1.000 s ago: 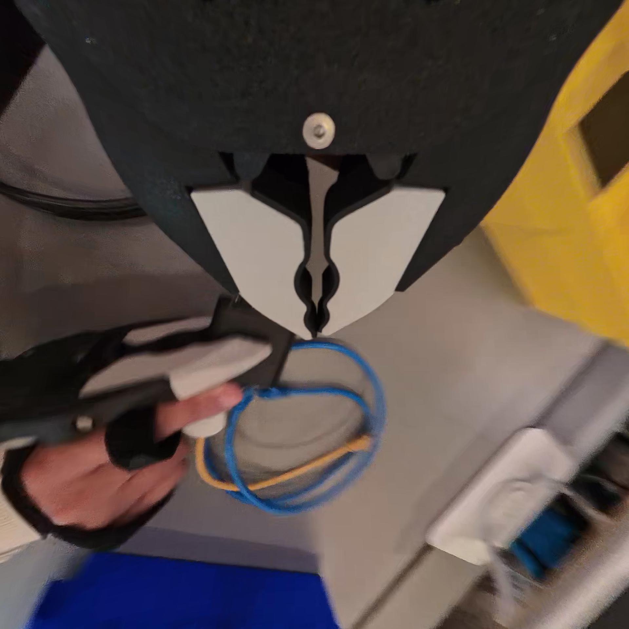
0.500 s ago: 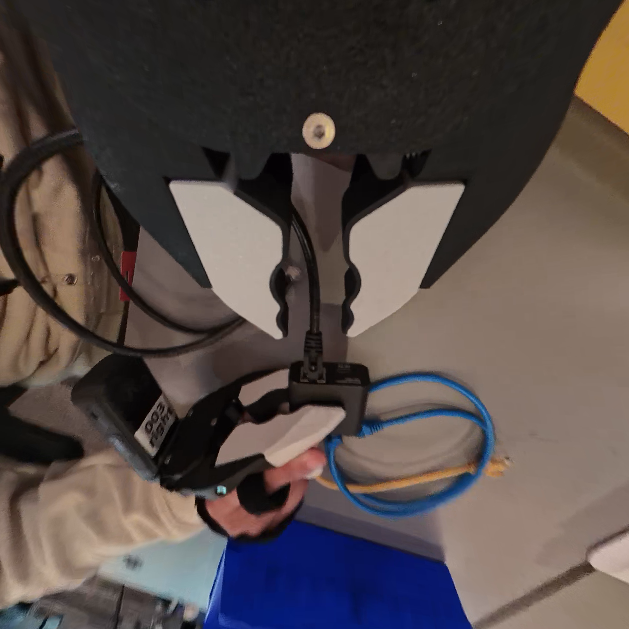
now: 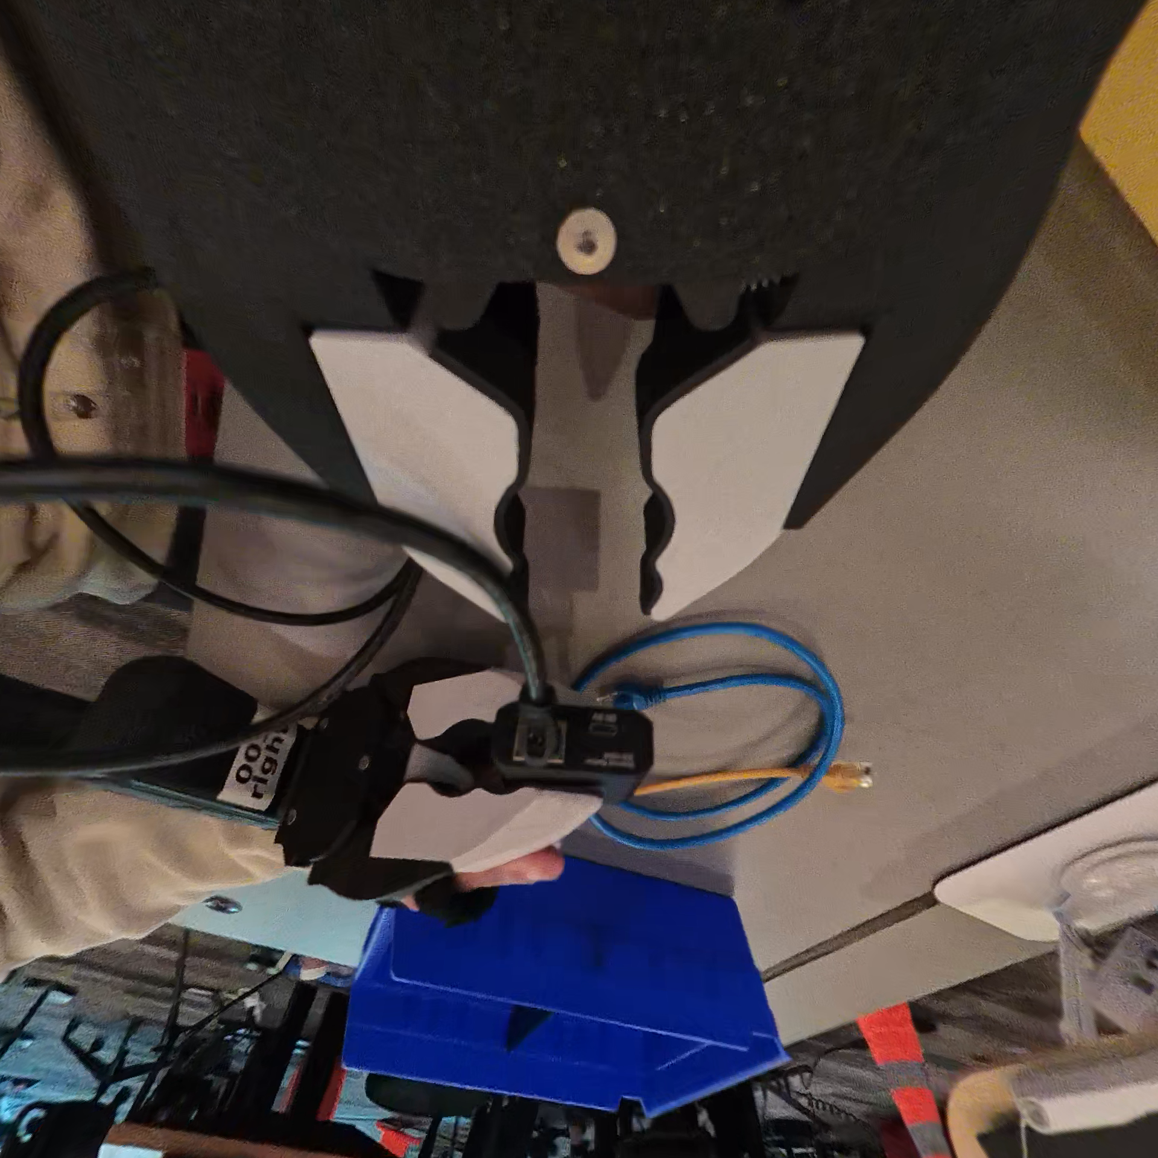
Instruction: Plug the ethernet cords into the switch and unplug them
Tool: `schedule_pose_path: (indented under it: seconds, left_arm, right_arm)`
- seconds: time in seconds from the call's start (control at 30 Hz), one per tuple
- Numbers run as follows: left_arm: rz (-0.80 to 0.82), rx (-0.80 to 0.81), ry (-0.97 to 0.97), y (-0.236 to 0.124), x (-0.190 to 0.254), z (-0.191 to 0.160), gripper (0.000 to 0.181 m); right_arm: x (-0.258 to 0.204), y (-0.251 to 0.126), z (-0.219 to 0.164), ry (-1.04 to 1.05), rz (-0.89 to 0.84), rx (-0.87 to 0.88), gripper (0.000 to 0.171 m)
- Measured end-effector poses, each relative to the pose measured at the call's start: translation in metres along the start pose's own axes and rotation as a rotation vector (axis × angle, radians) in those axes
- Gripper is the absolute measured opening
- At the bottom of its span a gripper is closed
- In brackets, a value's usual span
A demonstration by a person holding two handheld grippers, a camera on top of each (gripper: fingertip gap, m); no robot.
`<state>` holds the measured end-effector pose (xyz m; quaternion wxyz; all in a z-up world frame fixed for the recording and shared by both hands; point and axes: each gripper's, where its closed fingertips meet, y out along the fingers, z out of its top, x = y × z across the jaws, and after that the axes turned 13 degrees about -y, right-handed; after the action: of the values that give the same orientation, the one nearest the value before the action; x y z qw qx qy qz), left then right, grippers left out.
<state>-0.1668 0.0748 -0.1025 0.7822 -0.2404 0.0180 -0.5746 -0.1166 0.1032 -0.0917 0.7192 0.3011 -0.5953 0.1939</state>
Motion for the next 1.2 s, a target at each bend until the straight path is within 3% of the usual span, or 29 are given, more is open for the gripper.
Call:
schedule_pose_path:
  seconds: [0.13,0.3,0.43,1.13,1.2]
  left_arm:
    - [0.072,0.126,0.106,0.012,0.013,0.012,0.015]
    - [0.037,0.155,0.054,0.016,0.021,0.014,0.025]
    - [0.065,0.169,0.059,0.018,0.022,0.016,0.011]
    - [0.122,0.091,0.017,0.024,0.013,0.008,0.01]
    - [0.169,0.074,-0.001,0.013,0.009,0.006,0.022]
  right_arm:
    - [-0.003,0.0,-0.001,-0.003,0.022,-0.01,0.024]
    - [-0.007,0.001,0.0,-0.015,0.043,-0.011,0.024]
    - [-0.008,0.001,0.0,-0.022,0.048,-0.017,0.023]
    - [-0.024,0.008,-0.01,0.0,0.127,-0.105,0.023]
    - [-0.019,0.008,-0.015,0.033,0.115,-0.127,0.023]
